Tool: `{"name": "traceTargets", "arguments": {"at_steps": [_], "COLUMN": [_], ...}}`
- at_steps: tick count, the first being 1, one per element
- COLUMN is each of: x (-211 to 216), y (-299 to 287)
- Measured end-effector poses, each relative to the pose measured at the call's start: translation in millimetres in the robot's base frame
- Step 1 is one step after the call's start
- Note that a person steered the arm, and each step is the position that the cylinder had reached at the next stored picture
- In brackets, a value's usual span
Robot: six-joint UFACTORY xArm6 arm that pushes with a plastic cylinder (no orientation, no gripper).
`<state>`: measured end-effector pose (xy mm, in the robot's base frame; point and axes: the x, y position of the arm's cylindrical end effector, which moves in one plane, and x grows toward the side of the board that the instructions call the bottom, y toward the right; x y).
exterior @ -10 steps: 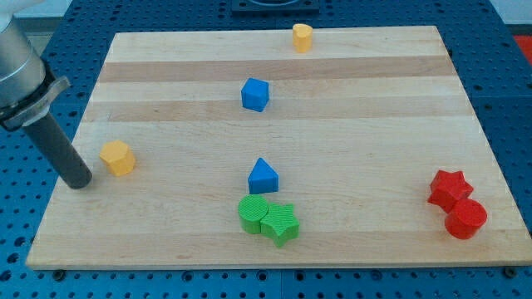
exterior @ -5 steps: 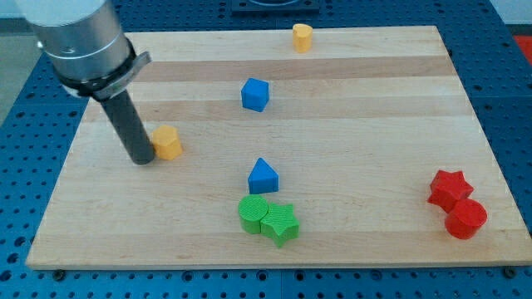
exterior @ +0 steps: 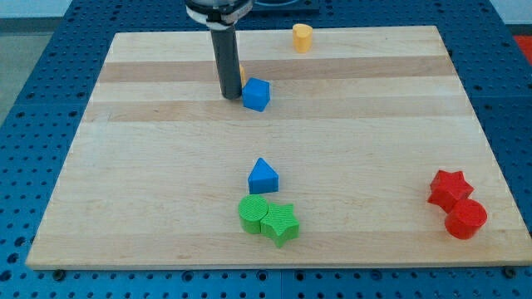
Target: Push the hexagon into the heart
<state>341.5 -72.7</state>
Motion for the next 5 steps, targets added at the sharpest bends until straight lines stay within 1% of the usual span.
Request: {"name": "traceTargets", "arguments": {"at_steps": [2,3,5], "x": [-12.1,-21.7,-23.1], "y": [-34.0,-31.2,22.3]}}
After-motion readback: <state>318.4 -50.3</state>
